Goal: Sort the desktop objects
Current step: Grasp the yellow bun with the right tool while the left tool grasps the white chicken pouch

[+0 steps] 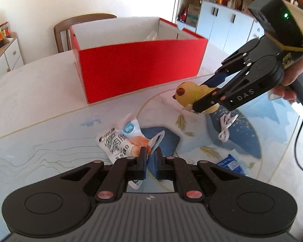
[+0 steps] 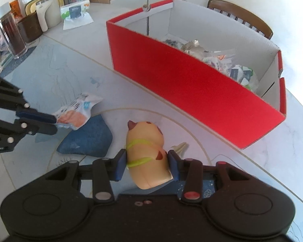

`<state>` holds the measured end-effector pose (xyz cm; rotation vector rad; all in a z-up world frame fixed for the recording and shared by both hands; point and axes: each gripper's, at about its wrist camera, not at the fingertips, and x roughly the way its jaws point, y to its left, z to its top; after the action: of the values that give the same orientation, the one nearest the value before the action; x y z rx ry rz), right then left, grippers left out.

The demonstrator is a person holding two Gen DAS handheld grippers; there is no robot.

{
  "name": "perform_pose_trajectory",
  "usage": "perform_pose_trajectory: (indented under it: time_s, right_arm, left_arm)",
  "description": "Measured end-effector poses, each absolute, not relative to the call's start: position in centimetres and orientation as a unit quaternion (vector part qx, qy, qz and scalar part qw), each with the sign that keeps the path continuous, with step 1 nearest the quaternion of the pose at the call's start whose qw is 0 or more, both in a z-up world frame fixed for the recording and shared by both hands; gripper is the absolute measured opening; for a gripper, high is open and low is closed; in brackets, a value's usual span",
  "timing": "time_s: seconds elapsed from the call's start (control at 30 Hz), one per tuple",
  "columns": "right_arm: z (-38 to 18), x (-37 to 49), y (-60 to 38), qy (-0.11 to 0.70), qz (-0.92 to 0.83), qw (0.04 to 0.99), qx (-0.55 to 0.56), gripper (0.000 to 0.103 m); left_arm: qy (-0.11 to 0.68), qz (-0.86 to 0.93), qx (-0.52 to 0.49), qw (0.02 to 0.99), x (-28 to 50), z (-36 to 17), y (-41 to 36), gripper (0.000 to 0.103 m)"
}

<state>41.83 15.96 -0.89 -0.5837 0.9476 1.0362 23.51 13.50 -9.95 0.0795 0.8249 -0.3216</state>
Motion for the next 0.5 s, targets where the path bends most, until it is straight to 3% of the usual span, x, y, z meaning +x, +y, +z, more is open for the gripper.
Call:
perform_pose_trajectory:
  time_s: [0.5]
  right_arm:
    - [0.4,41.6,15.2,0.429,0.477,0.728,-0.242,0.042]
  left_arm:
    - [0.391,-0.134,-0.032,0.910,23.5,-6.7,15.1,0.000]
